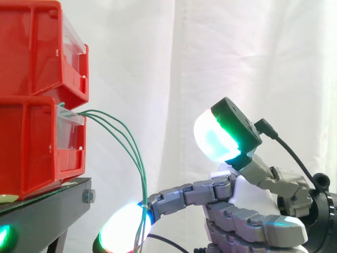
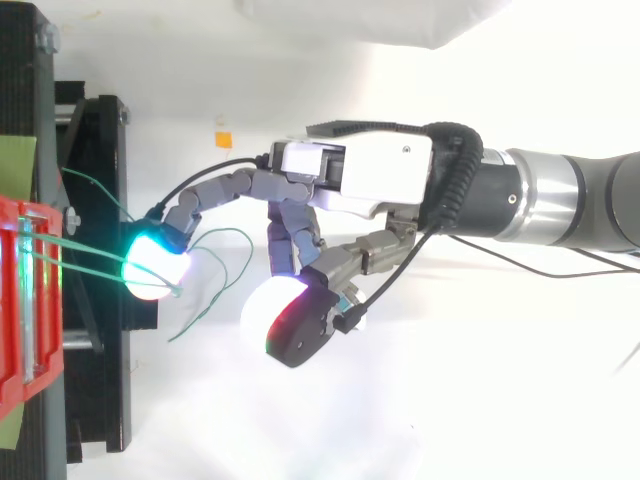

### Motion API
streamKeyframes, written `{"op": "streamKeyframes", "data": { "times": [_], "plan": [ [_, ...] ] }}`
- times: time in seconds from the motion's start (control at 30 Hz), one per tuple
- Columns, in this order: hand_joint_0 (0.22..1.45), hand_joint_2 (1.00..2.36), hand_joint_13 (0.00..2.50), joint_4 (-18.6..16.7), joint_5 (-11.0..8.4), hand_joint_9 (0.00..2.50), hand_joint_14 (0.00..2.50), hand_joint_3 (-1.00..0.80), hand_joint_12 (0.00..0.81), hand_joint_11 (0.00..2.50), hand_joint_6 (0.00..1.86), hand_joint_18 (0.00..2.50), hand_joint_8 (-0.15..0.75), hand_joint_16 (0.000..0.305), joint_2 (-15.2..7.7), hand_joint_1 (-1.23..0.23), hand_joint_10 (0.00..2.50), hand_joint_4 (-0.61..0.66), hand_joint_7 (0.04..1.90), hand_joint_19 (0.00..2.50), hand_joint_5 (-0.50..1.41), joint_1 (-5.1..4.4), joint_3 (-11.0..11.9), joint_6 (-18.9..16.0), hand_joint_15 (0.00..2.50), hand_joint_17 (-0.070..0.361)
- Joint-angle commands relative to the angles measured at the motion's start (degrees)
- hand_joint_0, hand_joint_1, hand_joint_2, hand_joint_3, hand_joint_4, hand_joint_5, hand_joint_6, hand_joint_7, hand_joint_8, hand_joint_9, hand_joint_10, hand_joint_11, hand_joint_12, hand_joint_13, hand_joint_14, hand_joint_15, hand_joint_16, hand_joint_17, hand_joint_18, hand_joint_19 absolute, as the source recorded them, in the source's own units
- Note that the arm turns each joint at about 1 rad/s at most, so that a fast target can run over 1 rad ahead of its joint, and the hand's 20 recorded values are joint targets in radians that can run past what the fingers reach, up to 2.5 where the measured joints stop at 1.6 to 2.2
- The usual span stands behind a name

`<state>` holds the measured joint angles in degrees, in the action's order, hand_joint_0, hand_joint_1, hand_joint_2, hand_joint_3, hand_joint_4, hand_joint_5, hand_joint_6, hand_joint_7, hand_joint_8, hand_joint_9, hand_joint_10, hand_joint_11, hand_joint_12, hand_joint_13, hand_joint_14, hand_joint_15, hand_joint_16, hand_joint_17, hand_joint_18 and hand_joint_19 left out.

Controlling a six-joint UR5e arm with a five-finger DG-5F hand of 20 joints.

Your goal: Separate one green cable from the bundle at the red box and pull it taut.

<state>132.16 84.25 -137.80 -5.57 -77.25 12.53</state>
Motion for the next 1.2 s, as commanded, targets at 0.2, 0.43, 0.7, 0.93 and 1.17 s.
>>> {"op": "streamKeyframes", "data": {
  "times": [0.2, 0.43, 0.7, 0.93, 1.17],
  "plan": [
    [0.39, 1.00, 2.18, 1.0, -0.40, 2.12, 0.02, -0.50, 0.577, 0.45, 0.50, 2.50, 0.397, 0.091, 0.1, -0.50, 0.02, 0.35, 0.66, 0.23, -0.15, -0.23, 0.0, -0.5, 0.57, 0.204],
    [0.40, 1.00, 2.18, 2.2, -1.89, 2.11, 0.02, -0.50, 0.585, 0.46, 0.50, 2.50, 0.397, 0.090, 1.4, -0.50, 0.02, 0.35, 0.66, 0.23, -0.15, -0.67, 0.0, -1.5, 0.58, 0.203],
    [0.40, 1.00, 2.18, 6.1, -2.51, 2.11, 0.02, -0.50, 0.575, 0.44, 0.50, 2.50, 0.395, 0.091, 2.5, -0.51, 0.02, 0.35, 0.66, 0.24, -0.15, -0.85, 0.1, -1.5, 0.57, 0.204],
    [0.40, 1.00, 2.18, 7.5, -6.46, 2.11, 0.02, -0.50, 0.574, 0.44, 0.50, 2.50, 0.387, 0.090, 2.5, -0.51, 0.02, 0.35, 0.66, 0.24, -0.15, -1.81, 0.1, -2.6, 0.58, 0.204],
    [0.40, 1.00, 2.18, 7.8, -8.40, 2.11, 0.02, -0.50, 0.573, 0.44, 0.50, 2.50, 0.394, 0.090, 2.5, -0.51, 0.02, 0.35, 0.66, 0.24, -0.15, -2.78, 0.0, -3.2, 0.58, 0.204]
  ]
}}
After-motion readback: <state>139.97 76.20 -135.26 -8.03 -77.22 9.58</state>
